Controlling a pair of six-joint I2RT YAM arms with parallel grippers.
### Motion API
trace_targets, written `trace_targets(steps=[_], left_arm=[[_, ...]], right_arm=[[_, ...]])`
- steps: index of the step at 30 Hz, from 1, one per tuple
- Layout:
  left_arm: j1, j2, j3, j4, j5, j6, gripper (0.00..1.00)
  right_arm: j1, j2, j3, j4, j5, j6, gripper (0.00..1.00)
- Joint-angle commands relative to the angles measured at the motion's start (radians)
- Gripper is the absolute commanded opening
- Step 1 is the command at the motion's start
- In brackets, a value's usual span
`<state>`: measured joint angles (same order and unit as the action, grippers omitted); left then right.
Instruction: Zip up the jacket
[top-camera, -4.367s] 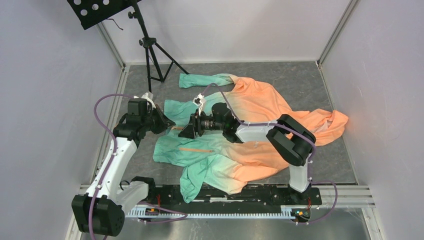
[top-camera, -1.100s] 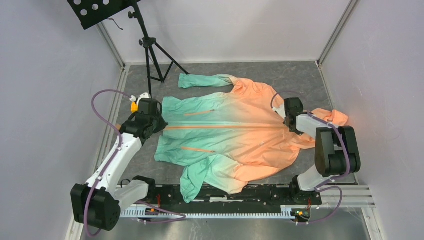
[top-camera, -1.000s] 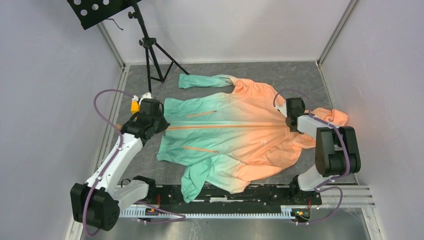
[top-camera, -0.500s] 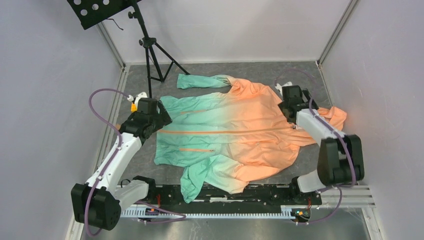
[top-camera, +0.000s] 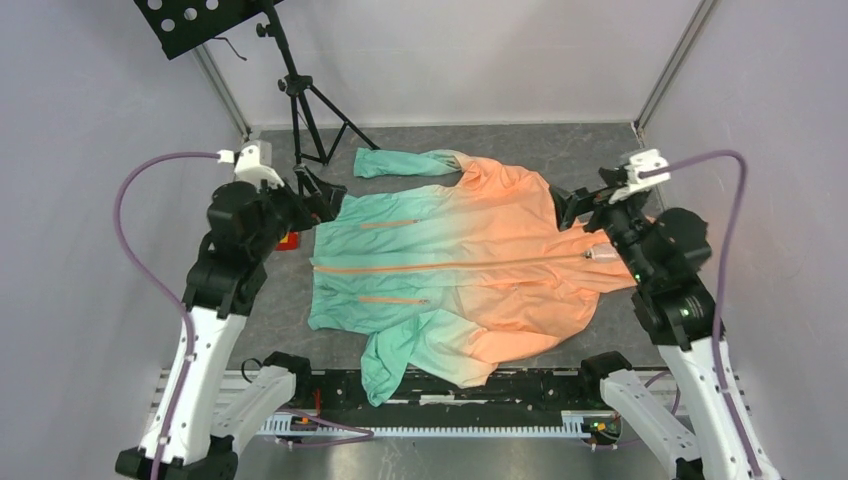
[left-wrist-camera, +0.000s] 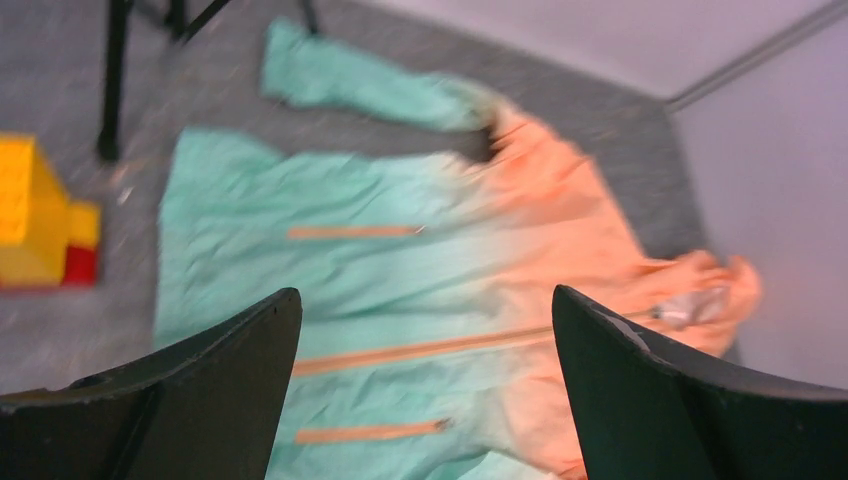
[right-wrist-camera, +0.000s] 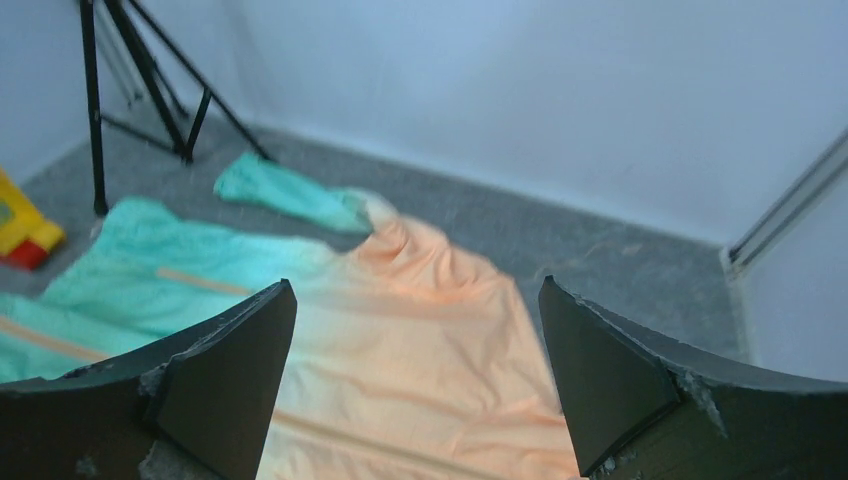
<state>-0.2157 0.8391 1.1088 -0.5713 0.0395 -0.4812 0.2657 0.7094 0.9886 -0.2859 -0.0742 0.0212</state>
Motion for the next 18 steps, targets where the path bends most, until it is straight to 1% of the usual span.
trace_targets(steps=[1, 3, 5, 10, 14, 18], left_arm=[[-0.004, -0.104, 0.076, 0.259, 0.268, 0.089, 1.0], [-0.004, -0.149, 0.1, 0.347, 0.314, 0.099, 1.0], [-0.004, -0.178, 0.129, 0.395, 0.354, 0.114, 1.0], [-0.034, -0.178, 0.243, 0.364, 0.38, 0.15, 1.0], [-0.055, -0.203, 0.241, 0.372, 0.368, 0.161, 1.0], [-0.081, -0.226, 0.22, 0.373, 0.345, 0.191, 1.0]], right_arm=[[-0.005, -0.058, 0.121, -0.006, 0.169, -0.009, 0.98], [-0.005, -0.099, 0.137, 0.0, 0.223, -0.012, 0.98], [-0.005, -0.148, 0.134, 0.017, 0.267, -0.038, 0.98], [-0.005, -0.253, 0.105, 0.088, 0.314, -0.045, 0.98], [-0.005, -0.302, 0.076, 0.126, 0.334, -0.052, 0.98], [-0.005, -0.314, 0.07, 0.118, 0.326, -0.068, 0.98]])
